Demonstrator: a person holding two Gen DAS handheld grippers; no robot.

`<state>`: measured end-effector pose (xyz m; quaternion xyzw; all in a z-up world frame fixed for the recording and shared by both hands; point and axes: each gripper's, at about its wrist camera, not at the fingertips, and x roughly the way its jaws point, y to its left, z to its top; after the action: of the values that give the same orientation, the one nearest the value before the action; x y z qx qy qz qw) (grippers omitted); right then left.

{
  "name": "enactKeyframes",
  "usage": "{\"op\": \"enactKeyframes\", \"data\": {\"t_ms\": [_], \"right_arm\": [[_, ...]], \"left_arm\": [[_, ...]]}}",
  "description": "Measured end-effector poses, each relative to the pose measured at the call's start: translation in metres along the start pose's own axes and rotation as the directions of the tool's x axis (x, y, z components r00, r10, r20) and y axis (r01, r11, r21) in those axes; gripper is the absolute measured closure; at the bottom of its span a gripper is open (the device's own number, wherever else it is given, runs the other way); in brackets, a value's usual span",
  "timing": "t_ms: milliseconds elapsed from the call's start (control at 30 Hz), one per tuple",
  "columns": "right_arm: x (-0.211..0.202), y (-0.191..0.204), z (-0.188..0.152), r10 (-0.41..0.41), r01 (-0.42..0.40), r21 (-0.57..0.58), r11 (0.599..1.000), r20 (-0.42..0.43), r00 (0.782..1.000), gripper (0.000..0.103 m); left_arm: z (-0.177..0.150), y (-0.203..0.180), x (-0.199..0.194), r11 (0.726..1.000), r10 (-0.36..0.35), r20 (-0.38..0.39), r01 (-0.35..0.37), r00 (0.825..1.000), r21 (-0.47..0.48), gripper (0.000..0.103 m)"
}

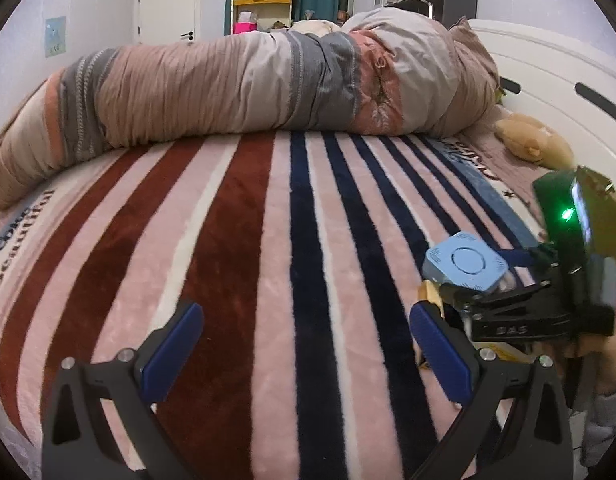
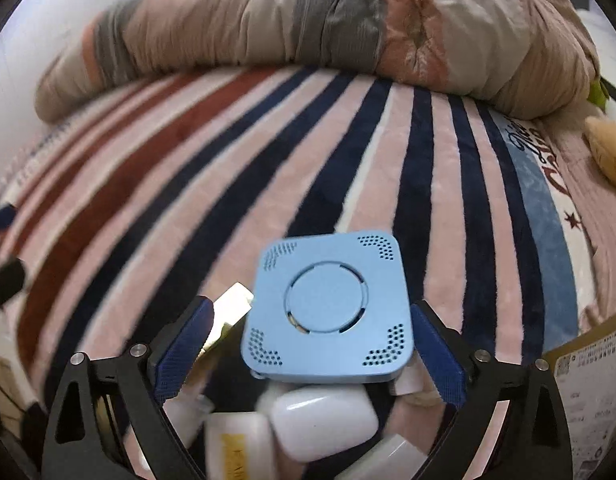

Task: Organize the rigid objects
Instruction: 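Grasp the light-blue square device with the right gripper, then carry the blue device into the cardboard box and open the right gripper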

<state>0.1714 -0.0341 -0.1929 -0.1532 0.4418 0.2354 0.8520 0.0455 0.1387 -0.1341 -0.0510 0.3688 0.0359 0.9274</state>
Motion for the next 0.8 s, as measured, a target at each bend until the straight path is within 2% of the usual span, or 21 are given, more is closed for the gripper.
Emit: {"op": "enactKeyframes", "data": {"t_ms": [67,267,400,500,567,700,800], "right_arm": [[-0.002,-0.002,-0.003,-0.051,0.051,-0.032,0.998,0.007,0.999,0.026],[-0.01,-0.008,-0.008,-0.032,0.032,-0.064,0.997,0.008,0.999,0.026],[0.0,-0.002,-0.004,-0.06,0.058,-0.103,0.993,-0.011,0.998,0.024],[0.0,0.003,-0.003,-0.094,0.094,-0.143,0.985,0.008,0.996,0.025],[-0.013,0.003,-0.005,-0.096,0.103,-0.15,0.983,0.052,0.994,0.026],[-0.07,0.007,-0.008,0.014,0.014,-0.146,0.989,0.189,0.982,0.026],[-0.121,0.012,-0.01,0.132,-0.088,-0.163,0.983,0.283,0.95,0.026]], "left_arm": [[0.0,0.0,-0.004,0.999,-0.044,0.007,0.044,0.999,-0.001,0.001],[0.002,-0.007,-0.007,0.989,-0.147,0.01,0.147,0.989,-0.005,0.001],[0.006,-0.007,-0.004,0.967,-0.254,0.006,0.254,0.967,-0.025,0.001],[0.015,-0.004,0.002,0.942,-0.333,-0.012,0.332,0.943,-0.048,0.001],[0.021,-0.005,0.003,0.925,-0.378,-0.023,0.376,0.926,-0.056,0.001],[0.036,-0.014,-0.005,0.88,-0.474,-0.03,0.473,0.88,-0.049,0.001],[0.054,-0.033,-0.019,0.824,-0.567,-0.03,0.566,0.823,-0.03,0.006]]}}
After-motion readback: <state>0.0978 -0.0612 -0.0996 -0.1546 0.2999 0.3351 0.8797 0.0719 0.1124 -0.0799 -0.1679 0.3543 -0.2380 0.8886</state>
